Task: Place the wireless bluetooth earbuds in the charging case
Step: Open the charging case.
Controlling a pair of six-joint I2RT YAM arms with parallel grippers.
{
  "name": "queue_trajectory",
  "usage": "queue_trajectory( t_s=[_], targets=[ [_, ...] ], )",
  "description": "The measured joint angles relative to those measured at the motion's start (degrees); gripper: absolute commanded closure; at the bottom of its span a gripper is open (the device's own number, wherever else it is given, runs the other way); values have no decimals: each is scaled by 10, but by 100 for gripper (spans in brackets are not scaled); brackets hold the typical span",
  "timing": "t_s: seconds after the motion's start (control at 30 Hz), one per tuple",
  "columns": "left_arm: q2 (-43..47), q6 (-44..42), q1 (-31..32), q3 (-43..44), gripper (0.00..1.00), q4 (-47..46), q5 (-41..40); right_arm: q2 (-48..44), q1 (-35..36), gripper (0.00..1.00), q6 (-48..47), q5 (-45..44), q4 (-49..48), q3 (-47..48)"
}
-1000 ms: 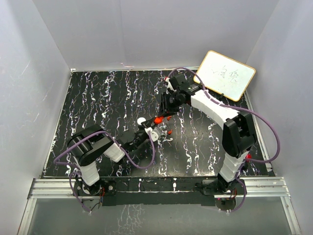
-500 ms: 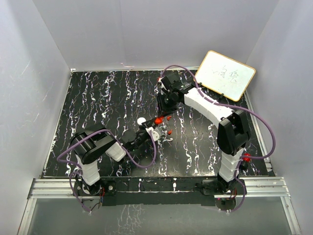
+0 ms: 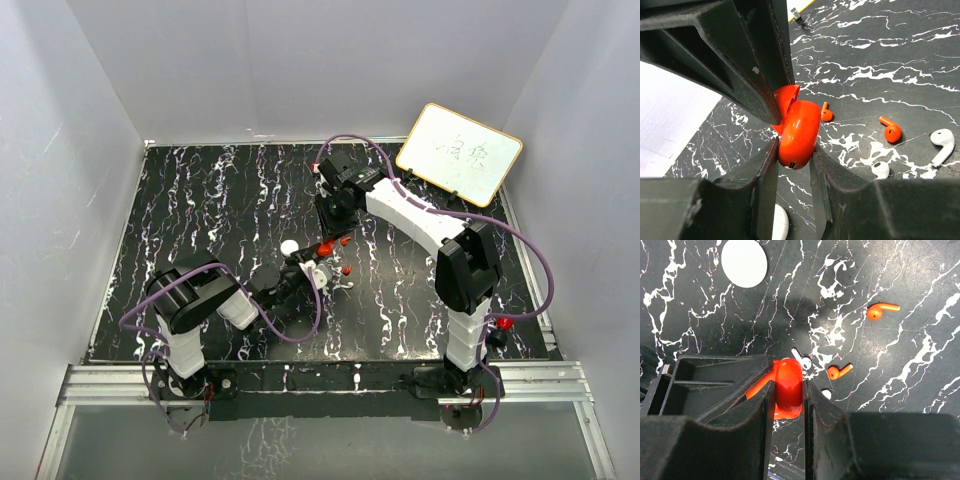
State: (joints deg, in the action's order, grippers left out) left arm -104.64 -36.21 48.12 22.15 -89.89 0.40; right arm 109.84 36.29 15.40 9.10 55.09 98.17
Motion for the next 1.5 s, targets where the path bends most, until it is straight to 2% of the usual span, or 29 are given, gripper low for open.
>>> queue_trajectory(
  t_s=[0.33,0.4,0.47,0.67,1.07,1.27,1.5],
  targets=[
    [0,2,0,4,100,-2,5,5,9,88,-12,-22,21,22],
    [0,2,0,4,100,-2,5,11,13,83,-17,-29,28,32],
    [0,2,-1,4,100,0,5,17,18,72,-21,-37,35,40],
    [0,2,-1,4,100,0,7,25,27,56,-29,-44,41,49],
    [0,7,-4,9,100,-7,9,31,33,55,-32,-40,50,86],
    [0,11,-4,9,100,-14,9,31,28,50,-8,-47,40,94],
    [1,44,-7,9,100,-14,3,17,-42,50,26,-11,-24,94]
  ],
)
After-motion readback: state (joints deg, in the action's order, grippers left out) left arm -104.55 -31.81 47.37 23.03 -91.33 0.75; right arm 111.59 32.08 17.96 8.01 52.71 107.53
